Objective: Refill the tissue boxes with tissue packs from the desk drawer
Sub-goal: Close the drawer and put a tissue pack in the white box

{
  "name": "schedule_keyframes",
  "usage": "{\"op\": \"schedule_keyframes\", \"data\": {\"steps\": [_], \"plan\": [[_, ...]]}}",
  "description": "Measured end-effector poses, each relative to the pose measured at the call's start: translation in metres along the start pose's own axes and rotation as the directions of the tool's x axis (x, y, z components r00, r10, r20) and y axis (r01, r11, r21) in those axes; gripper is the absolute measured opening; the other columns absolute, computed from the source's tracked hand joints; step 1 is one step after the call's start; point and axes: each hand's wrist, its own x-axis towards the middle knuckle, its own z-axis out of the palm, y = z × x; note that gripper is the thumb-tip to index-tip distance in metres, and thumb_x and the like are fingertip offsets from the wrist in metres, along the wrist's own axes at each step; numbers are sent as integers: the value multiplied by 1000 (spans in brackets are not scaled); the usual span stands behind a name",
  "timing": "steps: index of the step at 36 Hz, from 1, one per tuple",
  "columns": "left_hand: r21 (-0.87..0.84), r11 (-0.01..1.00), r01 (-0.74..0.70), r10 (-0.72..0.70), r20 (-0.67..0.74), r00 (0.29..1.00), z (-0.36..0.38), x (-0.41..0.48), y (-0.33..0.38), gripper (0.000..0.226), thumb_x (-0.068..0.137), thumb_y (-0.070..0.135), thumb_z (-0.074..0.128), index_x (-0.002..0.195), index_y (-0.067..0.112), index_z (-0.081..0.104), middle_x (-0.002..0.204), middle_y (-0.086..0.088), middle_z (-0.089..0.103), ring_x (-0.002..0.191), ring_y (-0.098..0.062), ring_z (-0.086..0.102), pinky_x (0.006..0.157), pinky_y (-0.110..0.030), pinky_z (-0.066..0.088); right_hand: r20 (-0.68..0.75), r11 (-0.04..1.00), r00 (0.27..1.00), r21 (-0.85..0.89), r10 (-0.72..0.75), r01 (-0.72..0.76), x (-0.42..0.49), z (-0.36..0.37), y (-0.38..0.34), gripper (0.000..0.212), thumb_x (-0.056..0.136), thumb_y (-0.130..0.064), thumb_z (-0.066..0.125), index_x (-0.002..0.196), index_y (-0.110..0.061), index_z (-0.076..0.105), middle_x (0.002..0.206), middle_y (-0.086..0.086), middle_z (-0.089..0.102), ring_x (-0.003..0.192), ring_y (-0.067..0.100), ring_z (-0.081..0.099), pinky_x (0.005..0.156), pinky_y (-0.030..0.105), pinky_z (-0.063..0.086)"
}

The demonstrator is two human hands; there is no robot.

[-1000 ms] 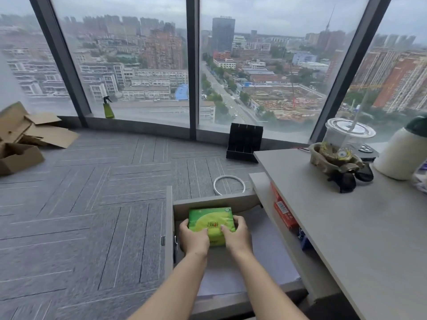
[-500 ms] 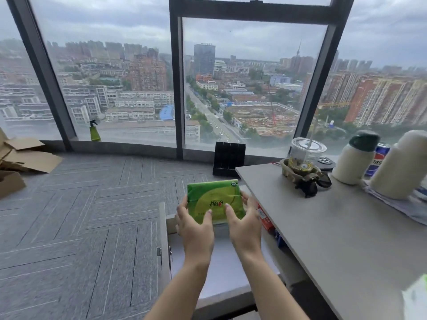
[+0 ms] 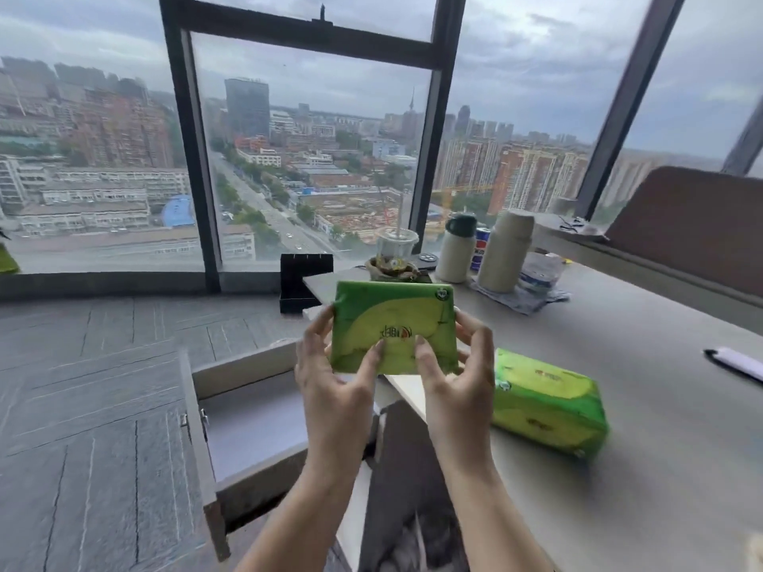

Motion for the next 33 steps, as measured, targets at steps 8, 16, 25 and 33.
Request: {"op": "schedule_keyframes", "data": {"steps": [8,16,25,33], "plan": [[-92,992,92,-72,201,977,56,-89,10,61,69,45,78,123,51,50,130,10,55,119,-22,59,95,-44,54,-210,991,977,-129,19,-47,-31,-111,9,41,72,-49,65,109,-36,52,110,-11,62,101,20,63,85,48,53],[-65,989,135,-103,361,927,98,-159,11,65,66,50,79,124,50,50,127,12,56,120,-18,57,99,-44,51,-376,967,922,-184,96,-175,-65,-194,22,41,69,-53,64,106,-39,53,107,-13,62,101,15,61,89,45,51],[71,983,171,-183,513,838,115,-185,4,68,63,56,77,124,53,47,122,15,53,119,-14,56,99,-42,51,-382,874,907,-360,179,-325,-80,-238,40,40,79,-40,73,113,-29,55,111,-6,64,104,16,59,86,36,49],[360,933,21,-219,520,826,113,-170,17,72,72,62,70,136,39,45,124,23,50,120,-7,50,108,-39,32,-294,806,944,-517,148,-287,-75,-241,35,49,81,-46,69,121,-20,57,116,-1,64,109,18,59,91,39,50]]}}
